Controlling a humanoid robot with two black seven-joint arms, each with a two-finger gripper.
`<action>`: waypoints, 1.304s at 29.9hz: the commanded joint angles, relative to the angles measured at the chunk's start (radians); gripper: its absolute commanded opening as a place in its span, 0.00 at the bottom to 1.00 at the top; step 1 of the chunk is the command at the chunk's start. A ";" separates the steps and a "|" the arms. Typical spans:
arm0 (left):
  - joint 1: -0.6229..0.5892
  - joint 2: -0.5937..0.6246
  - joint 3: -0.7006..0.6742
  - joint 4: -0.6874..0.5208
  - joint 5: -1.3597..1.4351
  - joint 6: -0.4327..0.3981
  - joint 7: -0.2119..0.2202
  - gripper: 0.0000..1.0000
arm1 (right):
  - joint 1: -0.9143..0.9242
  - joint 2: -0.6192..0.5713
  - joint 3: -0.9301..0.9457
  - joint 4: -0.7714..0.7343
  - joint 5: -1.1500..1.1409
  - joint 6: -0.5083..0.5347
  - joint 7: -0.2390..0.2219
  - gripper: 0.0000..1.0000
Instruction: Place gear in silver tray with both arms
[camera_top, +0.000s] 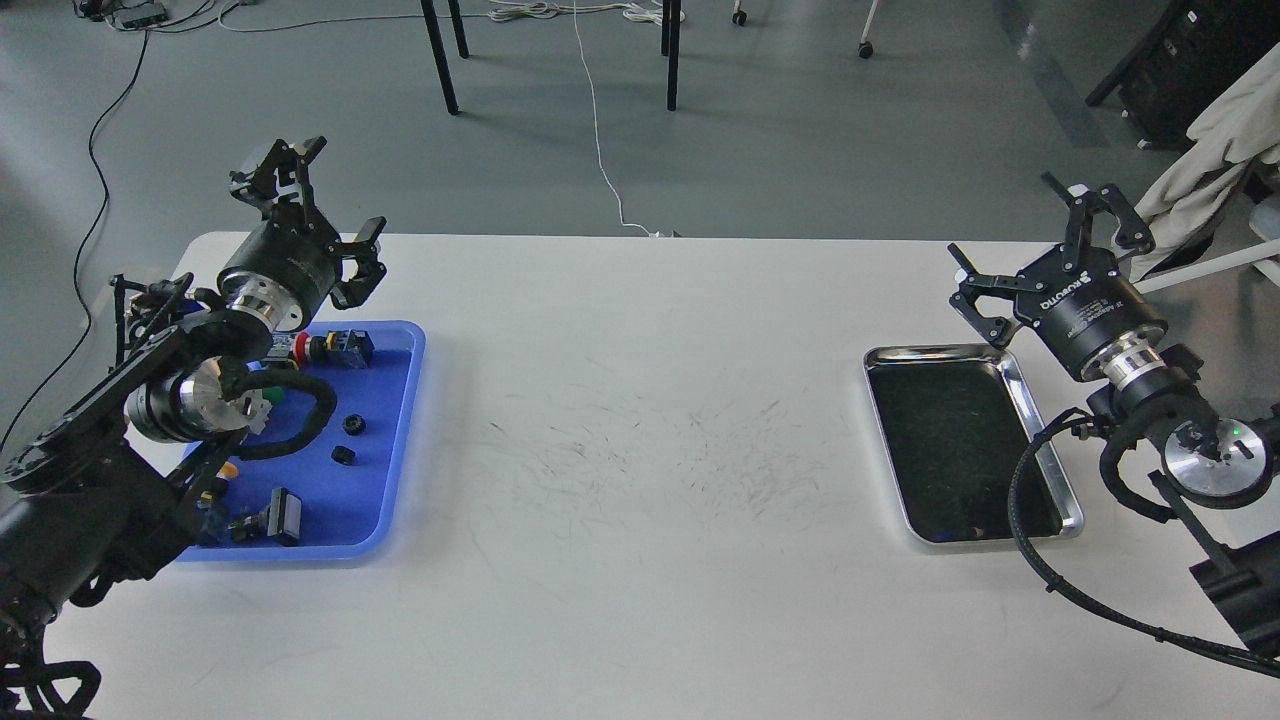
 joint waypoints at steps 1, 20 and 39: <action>-0.003 0.001 0.000 -0.002 0.001 -0.001 -0.001 0.98 | 0.002 0.000 0.000 0.000 -0.001 0.000 0.000 0.99; -0.006 0.004 0.013 0.021 0.002 -0.074 0.011 0.98 | 0.002 -0.003 -0.001 -0.003 -0.003 0.006 0.005 0.99; 0.000 0.024 0.019 0.020 0.017 -0.088 -0.051 0.98 | -0.008 -0.001 0.011 0.003 -0.001 -0.008 -0.001 0.99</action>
